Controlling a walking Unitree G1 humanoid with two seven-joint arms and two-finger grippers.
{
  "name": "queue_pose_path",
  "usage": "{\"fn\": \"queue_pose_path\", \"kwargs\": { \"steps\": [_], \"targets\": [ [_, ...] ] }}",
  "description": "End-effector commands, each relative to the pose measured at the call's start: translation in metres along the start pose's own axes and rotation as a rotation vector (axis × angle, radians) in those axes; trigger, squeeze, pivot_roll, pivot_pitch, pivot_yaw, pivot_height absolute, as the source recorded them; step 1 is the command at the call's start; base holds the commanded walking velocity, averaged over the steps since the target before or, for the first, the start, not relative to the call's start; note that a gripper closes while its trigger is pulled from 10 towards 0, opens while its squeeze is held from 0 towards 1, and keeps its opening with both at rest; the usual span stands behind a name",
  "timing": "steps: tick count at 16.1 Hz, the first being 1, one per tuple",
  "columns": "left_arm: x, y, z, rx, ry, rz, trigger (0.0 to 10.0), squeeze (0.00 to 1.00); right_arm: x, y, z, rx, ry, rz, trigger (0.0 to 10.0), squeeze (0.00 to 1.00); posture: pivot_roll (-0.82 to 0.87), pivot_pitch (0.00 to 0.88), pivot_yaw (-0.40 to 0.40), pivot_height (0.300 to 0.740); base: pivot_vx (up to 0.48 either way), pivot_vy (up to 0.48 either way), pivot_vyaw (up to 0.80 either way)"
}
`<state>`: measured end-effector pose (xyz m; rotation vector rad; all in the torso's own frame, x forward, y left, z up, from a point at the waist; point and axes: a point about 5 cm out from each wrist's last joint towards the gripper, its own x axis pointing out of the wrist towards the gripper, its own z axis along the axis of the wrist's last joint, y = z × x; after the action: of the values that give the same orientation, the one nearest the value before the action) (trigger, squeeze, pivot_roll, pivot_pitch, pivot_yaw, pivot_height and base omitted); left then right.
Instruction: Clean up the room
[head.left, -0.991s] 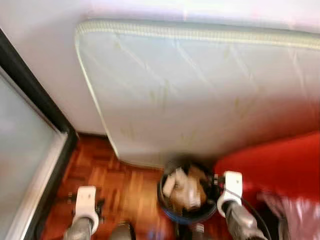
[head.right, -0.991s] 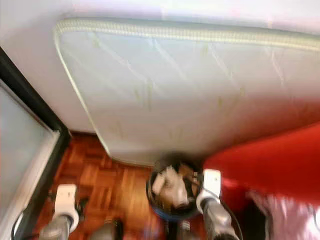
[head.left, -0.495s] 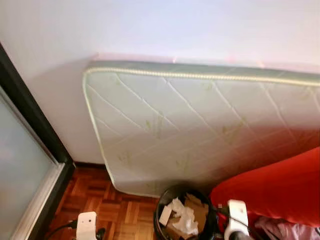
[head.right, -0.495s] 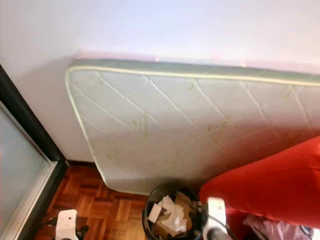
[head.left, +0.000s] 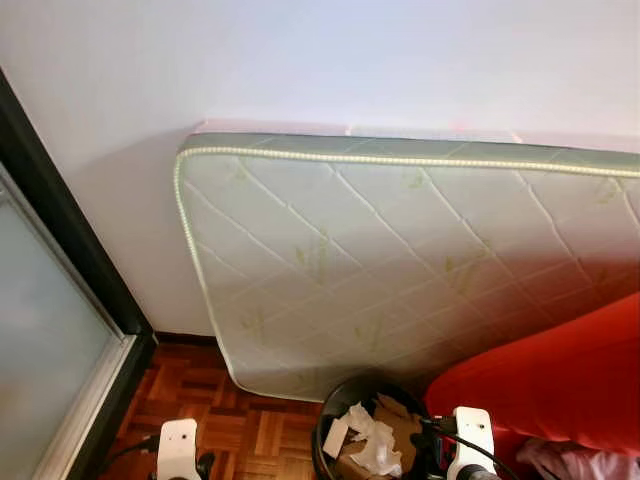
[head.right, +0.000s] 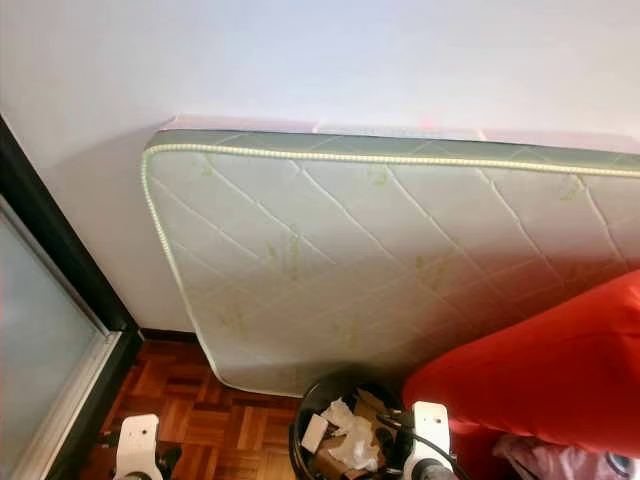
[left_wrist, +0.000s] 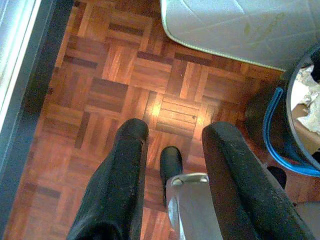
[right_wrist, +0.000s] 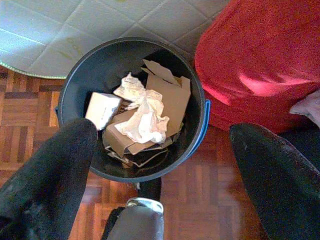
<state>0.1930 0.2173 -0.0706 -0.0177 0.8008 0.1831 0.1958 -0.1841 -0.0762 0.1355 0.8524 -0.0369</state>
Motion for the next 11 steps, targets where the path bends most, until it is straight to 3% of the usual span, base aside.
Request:
{"fn": "queue_pose_path", "kwargs": {
  "steps": [1, 11],
  "targets": [
    [0.000, -0.001, -0.004, 0.003, 0.022, -0.005, 10.0, 0.00, 0.001, 0.002, 0.004, -0.021, -0.008, 0.005, 10.0, 0.00, -0.01, 0.061, -0.030, 0.740, 0.000, 0.000, 0.00],
    [-0.002, -0.004, -0.011, 0.001, 0.043, -0.016, 10.0, 0.00, -0.002, 0.001, -0.008, -0.053, 0.024, 0.000, 10.0, 0.00, -0.01, 0.028, -0.027, 0.740, 0.000, 0.000, 0.00]
  ]
}}
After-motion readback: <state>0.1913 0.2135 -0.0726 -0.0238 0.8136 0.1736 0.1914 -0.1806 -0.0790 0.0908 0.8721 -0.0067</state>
